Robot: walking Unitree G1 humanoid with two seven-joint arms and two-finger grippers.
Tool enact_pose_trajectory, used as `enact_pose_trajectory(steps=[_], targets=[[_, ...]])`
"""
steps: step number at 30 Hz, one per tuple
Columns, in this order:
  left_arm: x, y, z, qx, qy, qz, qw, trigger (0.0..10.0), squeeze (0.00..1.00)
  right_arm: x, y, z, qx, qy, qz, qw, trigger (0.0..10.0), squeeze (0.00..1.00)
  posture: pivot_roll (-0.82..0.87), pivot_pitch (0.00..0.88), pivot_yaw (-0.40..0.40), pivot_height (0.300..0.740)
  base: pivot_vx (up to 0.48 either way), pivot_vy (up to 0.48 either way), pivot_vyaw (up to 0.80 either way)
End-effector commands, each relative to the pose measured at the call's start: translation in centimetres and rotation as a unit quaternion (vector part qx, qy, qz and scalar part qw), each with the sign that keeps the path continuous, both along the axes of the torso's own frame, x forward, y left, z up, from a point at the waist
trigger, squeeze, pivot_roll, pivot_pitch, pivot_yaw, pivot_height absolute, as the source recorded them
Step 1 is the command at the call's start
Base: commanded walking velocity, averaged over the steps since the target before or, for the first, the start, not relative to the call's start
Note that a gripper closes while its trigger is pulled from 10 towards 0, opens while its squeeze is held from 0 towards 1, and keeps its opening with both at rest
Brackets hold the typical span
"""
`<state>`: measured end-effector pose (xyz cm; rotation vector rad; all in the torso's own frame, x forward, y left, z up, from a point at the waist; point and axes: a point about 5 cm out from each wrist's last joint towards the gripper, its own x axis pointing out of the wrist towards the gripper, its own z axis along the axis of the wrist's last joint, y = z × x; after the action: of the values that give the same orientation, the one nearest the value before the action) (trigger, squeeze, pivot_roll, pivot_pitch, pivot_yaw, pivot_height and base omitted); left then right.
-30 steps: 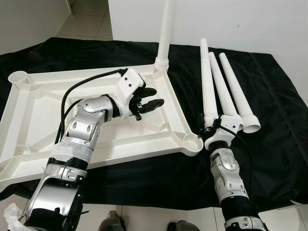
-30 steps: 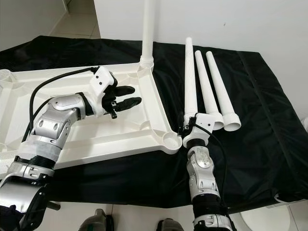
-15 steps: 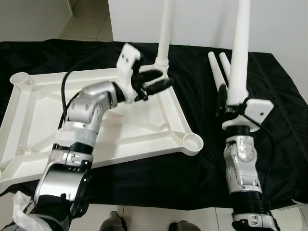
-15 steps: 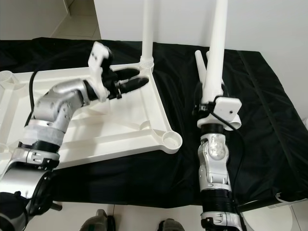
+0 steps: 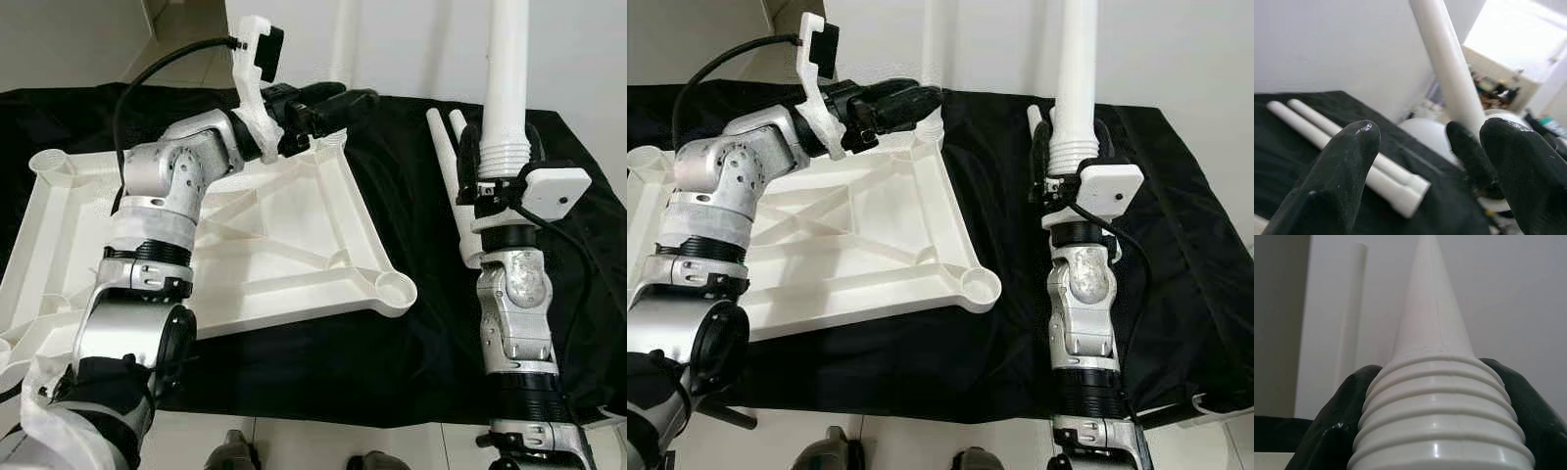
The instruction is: Building children table
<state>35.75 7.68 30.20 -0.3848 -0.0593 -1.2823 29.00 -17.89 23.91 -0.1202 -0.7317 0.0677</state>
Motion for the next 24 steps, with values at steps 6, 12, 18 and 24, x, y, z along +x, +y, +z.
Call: enact_pose_trajectory(steps=[6,12,18,24], targets=[[-0.3,-1.4,1.6,-0.037,0.038,-0.066,0.996,10.0,0.0,-0.5,2.7,0.7,-0.042,-0.009,0.076,0.996,10.0,0.0,0.02,0.0,0.018,0.74,0.0,0.0,0.0],[0.1,-1.8,1.7,-0.042,0.069,-0.073,0.994,10.0,0.0,-0.7,3.8,0.2,-0.069,0.005,0.107,0.992,10.0,0.0,0.02,0.0,0.017,0.74,0.0,0.0,0.0],[0.4,-2.7,0.9,-0.017,0.073,-0.065,0.995,10.0,0.0,-1.0,4.5,-0.6,-0.091,0.022,0.128,0.987,10.0,0.0,0.01,0.0,0.02,0.74,0.0,0.0,0.0],[1.0,-3.0,0.1,0.009,0.079,-0.044,0.996,10.0,0.0,-1.4,5.3,-1.4,-0.104,0.034,0.138,0.984,10.0,0.0,0.0,0.0,0.027,0.74,0.0,0.0,0.0]])
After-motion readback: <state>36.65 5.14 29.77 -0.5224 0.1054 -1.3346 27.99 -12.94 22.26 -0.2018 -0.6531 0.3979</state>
